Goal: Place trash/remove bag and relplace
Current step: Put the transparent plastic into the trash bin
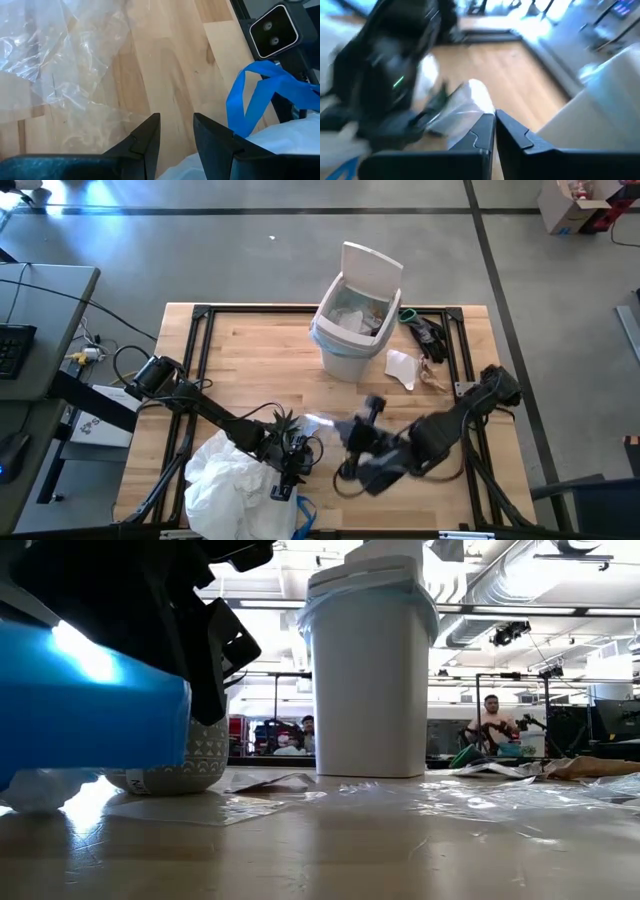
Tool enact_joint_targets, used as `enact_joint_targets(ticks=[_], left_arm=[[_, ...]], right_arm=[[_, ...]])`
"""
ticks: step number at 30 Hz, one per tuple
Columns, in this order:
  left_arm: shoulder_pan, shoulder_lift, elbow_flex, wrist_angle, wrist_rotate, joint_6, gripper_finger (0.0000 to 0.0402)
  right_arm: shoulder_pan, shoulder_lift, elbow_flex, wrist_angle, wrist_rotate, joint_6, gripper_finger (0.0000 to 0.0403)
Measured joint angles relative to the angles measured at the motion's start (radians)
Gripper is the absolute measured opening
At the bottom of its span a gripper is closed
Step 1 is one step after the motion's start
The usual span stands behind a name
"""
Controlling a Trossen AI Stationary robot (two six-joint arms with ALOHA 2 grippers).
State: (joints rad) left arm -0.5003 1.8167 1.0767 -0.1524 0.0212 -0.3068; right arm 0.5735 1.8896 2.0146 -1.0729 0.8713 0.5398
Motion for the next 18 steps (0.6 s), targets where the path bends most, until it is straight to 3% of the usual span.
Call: enact_joint_targets(ticks=[9,14,18], left_arm=[[-0.007,0.0,0.0,0.0,0.0,-0.018,0.0102],[-0.011,0.0,0.0,0.0,0.0,-0.03,0.0102],[-0.013,0.0,0.0,0.0,0.0,-0.033,0.0102]], right_arm=[[-0.154,-0.015,0.163,-0.053,0.125,-0.222,0.0],[-0.269,-0.014,0.275,-0.163,0.149,-0.238,0.0],[-0.371,-0.015,0.344,-0.275,0.104,-0.219,0.0]])
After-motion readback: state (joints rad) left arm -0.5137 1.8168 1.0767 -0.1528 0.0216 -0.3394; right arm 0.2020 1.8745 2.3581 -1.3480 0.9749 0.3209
